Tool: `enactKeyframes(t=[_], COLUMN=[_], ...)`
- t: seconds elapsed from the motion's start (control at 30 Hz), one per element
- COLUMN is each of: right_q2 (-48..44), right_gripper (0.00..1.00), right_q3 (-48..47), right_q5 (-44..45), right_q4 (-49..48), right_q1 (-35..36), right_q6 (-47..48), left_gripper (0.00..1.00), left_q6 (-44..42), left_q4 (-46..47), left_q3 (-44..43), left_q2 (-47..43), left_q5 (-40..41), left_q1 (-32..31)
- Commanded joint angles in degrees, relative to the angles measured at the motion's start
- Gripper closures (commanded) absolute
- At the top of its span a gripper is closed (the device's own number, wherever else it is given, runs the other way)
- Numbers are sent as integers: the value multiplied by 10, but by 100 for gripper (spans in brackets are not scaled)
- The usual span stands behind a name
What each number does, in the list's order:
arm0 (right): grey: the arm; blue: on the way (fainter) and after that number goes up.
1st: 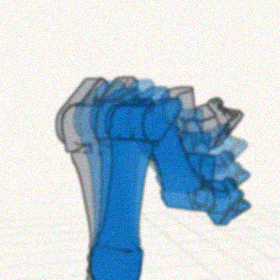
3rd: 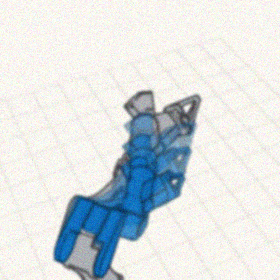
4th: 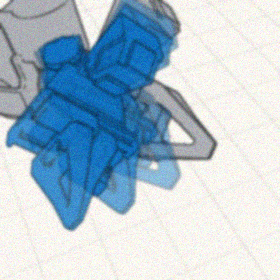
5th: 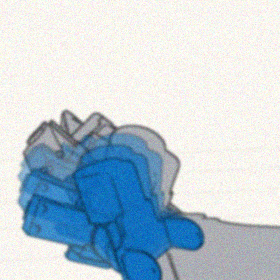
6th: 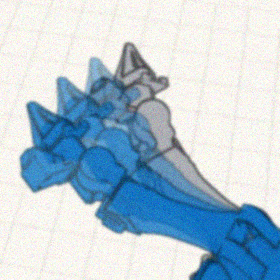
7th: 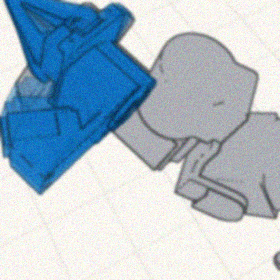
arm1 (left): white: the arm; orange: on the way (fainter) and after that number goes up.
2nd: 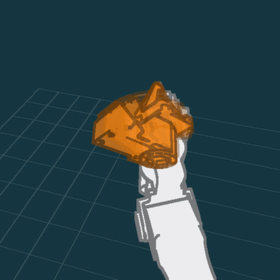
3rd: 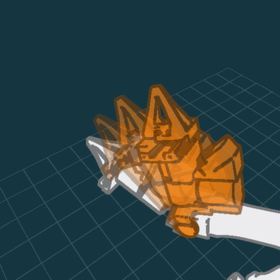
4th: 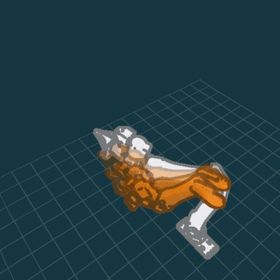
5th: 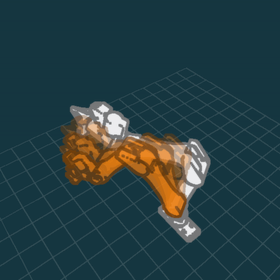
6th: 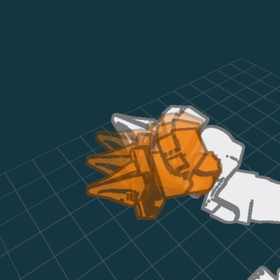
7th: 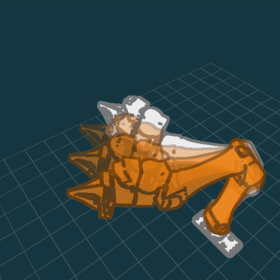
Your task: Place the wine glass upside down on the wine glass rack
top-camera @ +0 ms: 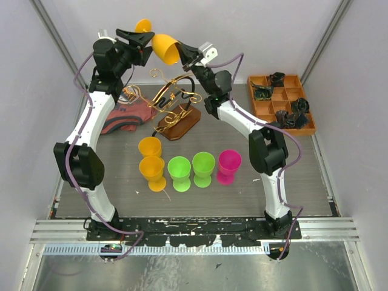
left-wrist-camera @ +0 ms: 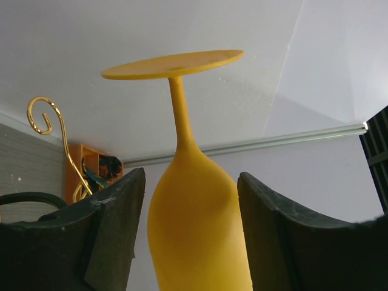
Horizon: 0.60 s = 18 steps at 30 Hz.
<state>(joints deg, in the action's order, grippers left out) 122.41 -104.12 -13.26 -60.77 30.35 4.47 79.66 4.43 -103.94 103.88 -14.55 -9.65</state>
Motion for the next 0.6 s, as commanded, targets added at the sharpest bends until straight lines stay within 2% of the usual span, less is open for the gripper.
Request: enactKeyframes(t=[0.0,0.4,0.57], right_q2=[-20,-49,-59], right_gripper=[100,100,100], right_q3=[5,60,75], right_q5=[-1,-12,-25], right_q4=[-29,-45,-51], right_q1=[10,22,26], right_q6=[10,22,31], left_gripper=[33,57,64], left_q6=[-1,-15,-23], left_q4=[25,18,11], left_q3=[2,7,4], left_q2=[13,8,9], left_q5=[-4,4,8], left_q1=[-1,-1,0])
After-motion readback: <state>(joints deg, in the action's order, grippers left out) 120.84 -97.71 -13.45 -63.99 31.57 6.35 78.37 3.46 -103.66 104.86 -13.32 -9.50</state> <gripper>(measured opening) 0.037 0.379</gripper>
